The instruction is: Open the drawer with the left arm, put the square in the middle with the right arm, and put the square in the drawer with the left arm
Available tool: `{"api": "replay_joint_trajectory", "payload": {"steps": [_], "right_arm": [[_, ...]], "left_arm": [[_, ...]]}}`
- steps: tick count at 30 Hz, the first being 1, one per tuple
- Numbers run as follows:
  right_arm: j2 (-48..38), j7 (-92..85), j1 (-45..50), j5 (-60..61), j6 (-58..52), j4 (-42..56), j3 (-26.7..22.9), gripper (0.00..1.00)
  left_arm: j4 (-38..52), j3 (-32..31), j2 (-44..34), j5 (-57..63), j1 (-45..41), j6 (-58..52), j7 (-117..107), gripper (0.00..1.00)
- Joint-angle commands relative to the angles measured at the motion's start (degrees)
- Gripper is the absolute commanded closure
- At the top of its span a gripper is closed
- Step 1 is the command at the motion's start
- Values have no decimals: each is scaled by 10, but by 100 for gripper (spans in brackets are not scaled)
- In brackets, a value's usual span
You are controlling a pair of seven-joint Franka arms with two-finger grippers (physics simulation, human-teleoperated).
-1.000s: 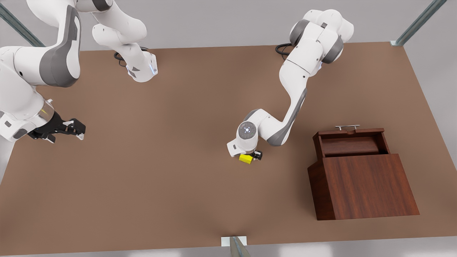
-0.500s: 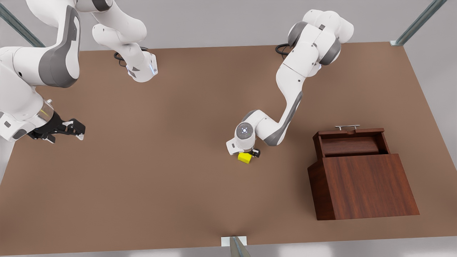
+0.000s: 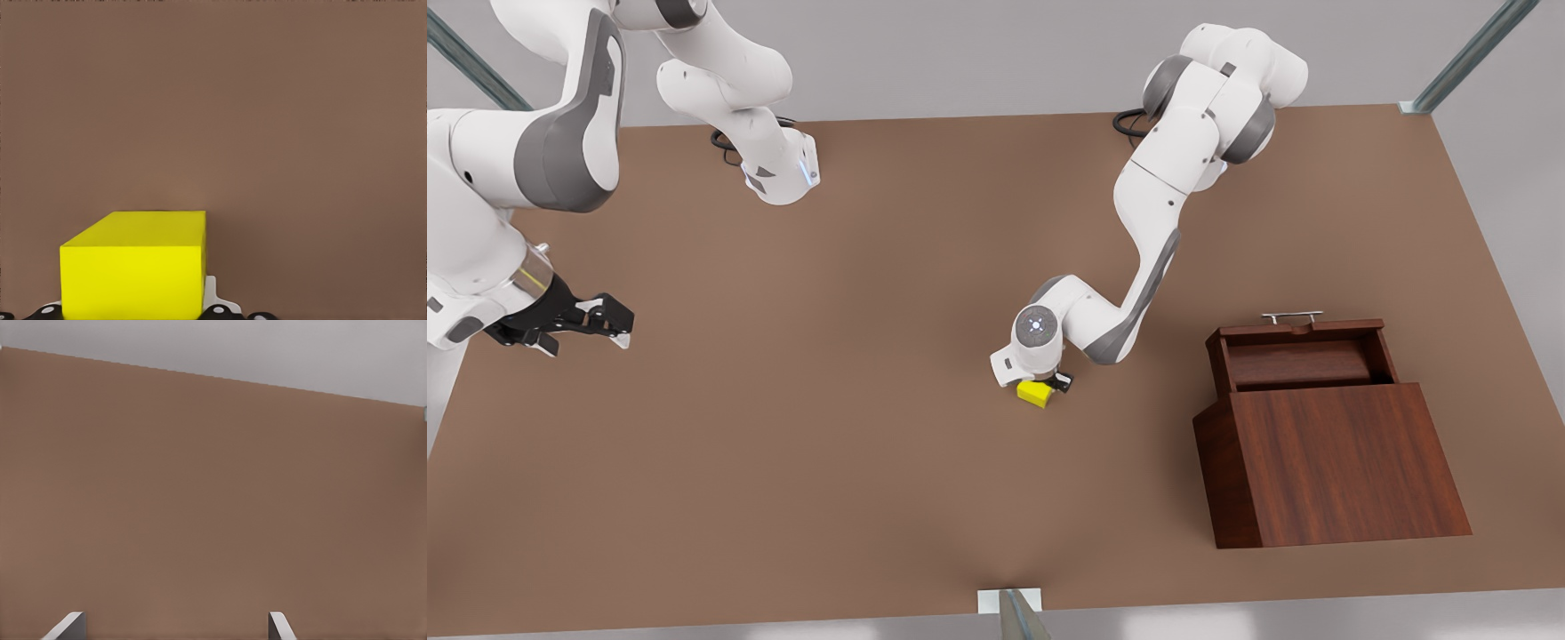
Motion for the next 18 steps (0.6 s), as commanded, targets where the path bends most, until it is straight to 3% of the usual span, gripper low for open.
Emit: {"api": "replay_joint_trajectory", "payload": {"steps": [1,7,16,18], "right_arm": [[0,0,0,0,0,0,0,0],[0,0,0,-1,0,0,0,0],[3,0,0,-1,0,0,0,0],[3,0,0,-1,0,0,0,0]], "left_arm": [[0,0,0,0,0,0,0,28],[4,1,-29,1,1,-11,-1,29],[0,5,-179,-27,10,-197,4,27],[0,32,-199,-59,11,-214,37,26]]}}
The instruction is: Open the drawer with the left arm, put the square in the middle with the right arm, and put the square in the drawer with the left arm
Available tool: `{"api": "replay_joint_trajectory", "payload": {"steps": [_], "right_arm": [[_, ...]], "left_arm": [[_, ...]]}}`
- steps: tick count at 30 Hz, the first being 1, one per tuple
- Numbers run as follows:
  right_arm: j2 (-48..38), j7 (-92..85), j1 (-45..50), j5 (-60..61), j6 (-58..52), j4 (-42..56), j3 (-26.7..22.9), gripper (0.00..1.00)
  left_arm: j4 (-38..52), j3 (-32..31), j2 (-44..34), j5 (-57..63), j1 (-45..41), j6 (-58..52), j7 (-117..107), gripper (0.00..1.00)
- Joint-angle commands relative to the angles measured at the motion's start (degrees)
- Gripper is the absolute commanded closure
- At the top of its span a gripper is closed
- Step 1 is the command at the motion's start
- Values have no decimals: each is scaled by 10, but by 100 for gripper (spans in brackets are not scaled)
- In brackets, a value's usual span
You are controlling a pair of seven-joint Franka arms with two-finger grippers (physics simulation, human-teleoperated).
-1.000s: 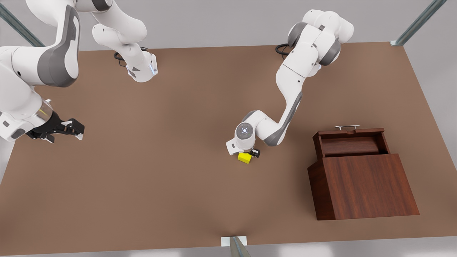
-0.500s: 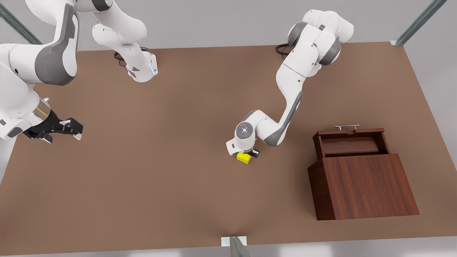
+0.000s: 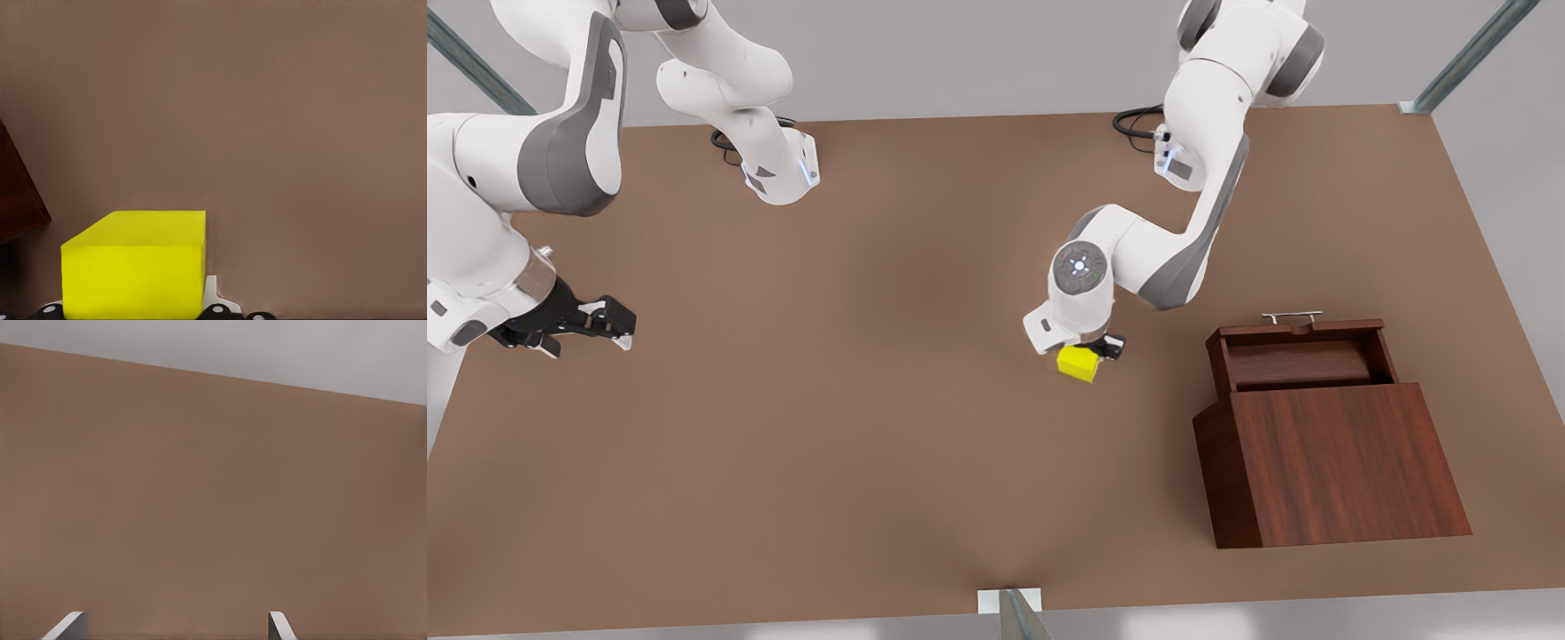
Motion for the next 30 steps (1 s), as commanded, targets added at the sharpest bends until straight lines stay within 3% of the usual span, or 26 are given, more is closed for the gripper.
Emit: {"api": "replay_joint_trajectory", "payload": {"steps": [1,4,14,23,30], "right_arm": [[0,0,0,0,0,1,0,0],[0,0,0,0,0,0,0,0],[0,0,1,0,0,1,0,0],[4,1,1,1,0,1,0,0],[3,1,-1,-1,0,1,0,0]], "left_arm": [[0,8,-4,-33,-1,-4,10,27],[-3,66,-22,-59,-2,-33,84,26],[-140,202,-113,-85,-4,-28,266,26],[-160,300,-105,-85,-4,-28,332,25],[-173,330,-98,-85,-4,-15,331,25]]}}
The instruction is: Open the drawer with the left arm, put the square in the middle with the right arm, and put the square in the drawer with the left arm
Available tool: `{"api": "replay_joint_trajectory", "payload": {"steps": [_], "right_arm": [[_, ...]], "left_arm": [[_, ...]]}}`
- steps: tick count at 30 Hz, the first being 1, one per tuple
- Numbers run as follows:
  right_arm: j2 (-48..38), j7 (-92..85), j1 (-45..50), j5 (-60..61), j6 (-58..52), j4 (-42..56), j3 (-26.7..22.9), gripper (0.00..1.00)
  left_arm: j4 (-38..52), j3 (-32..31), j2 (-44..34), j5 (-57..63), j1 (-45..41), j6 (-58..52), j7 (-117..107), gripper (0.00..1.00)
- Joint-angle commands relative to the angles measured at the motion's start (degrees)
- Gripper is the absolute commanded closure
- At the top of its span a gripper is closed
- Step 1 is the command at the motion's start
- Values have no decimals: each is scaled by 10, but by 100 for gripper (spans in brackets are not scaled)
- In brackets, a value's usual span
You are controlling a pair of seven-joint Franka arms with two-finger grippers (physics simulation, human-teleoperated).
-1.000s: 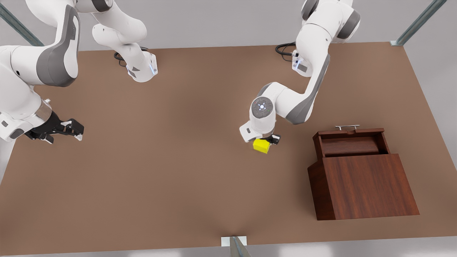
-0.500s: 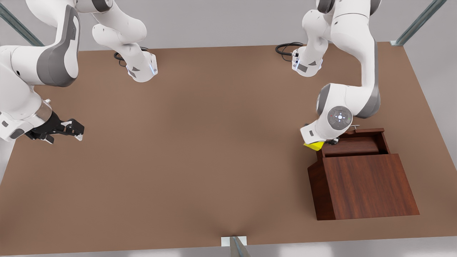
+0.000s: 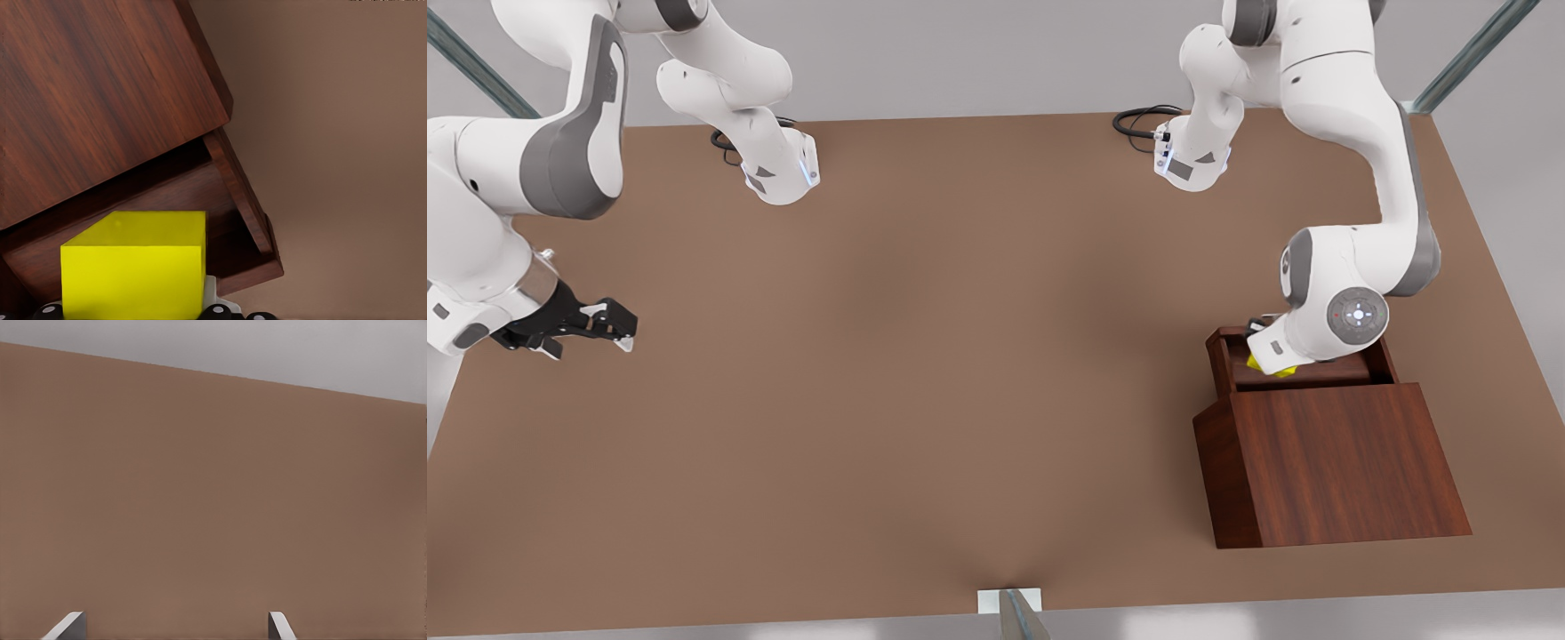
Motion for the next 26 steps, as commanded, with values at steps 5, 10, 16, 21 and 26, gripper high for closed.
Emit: {"api": "replay_joint_trajectory", "payload": {"steps": [5,10,16,21,26], "right_arm": [[2,0,2,1,0,0,0,0],[2,0,2,1,1,0,0,0],[2,0,2,0,1,0,0,0],[2,0,2,0,1,0,0,0],[5,0,1,-1,2,0,0,0]], "left_arm": [[-9,6,10,-2,0,7,0,24],[-9,6,15,-2,0,5,0,0],[48,5,12,-23,-1,-59,-125,0],[189,-60,-10,-34,42,-130,-136,0],[155,-265,-99,54,219,-125,-149,0]]}}
